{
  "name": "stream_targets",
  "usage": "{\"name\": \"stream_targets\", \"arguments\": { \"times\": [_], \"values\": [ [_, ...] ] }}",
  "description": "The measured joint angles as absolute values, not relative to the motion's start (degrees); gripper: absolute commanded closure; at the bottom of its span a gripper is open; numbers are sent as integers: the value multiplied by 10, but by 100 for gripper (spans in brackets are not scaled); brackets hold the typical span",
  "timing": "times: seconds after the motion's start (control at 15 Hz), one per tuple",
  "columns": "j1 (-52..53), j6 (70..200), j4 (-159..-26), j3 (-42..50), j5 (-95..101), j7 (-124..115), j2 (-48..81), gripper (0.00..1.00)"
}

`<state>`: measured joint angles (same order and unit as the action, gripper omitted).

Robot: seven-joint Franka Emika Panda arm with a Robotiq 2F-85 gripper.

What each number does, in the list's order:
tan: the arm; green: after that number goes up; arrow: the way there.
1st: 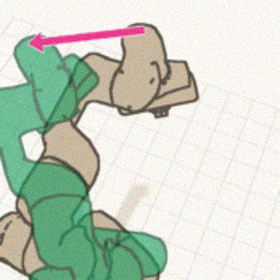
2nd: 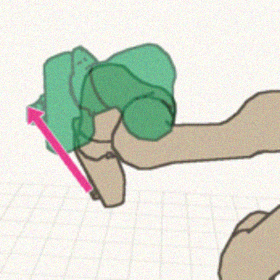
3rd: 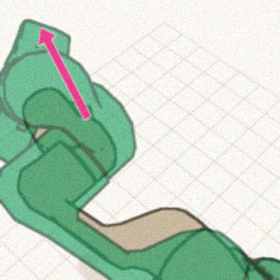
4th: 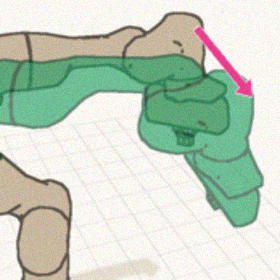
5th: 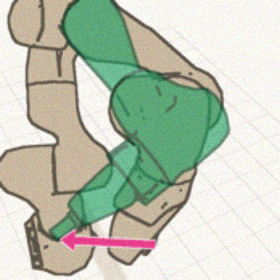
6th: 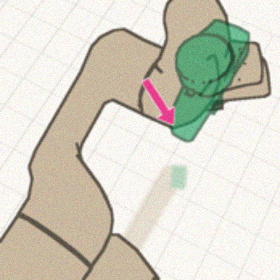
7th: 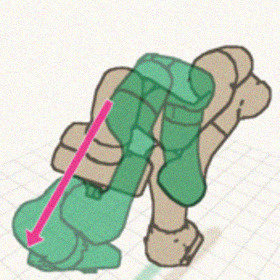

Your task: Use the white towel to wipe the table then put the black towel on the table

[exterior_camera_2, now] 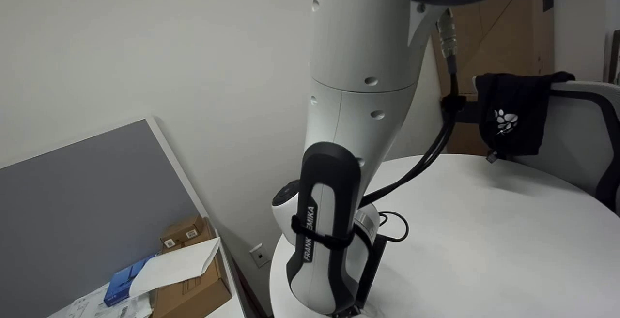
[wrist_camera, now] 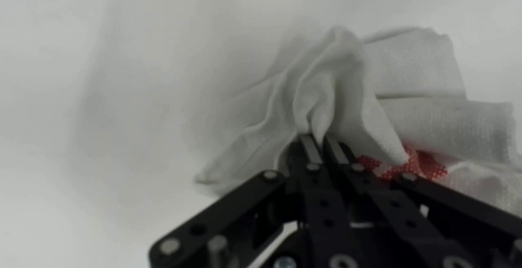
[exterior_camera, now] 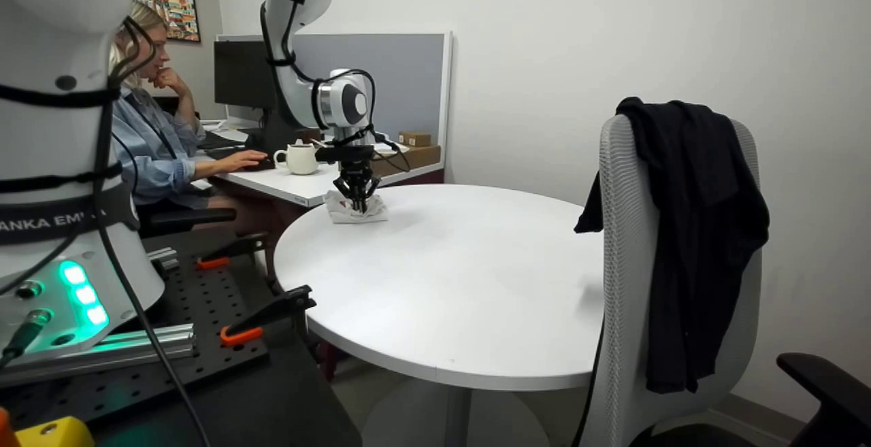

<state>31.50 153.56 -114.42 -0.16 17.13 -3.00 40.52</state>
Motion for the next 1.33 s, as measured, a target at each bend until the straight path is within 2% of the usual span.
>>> {"name": "stream_targets", "arguments": {
  "times": [0.53,0.93,1.33],
  "values": [
    [376,1499,-1048,-10,181,-78,453,98],
    [386,1520,-1056,9,185,-107,451,98],
    [288,1613,-1137,60,183,-107,421,98]
  ]
}}
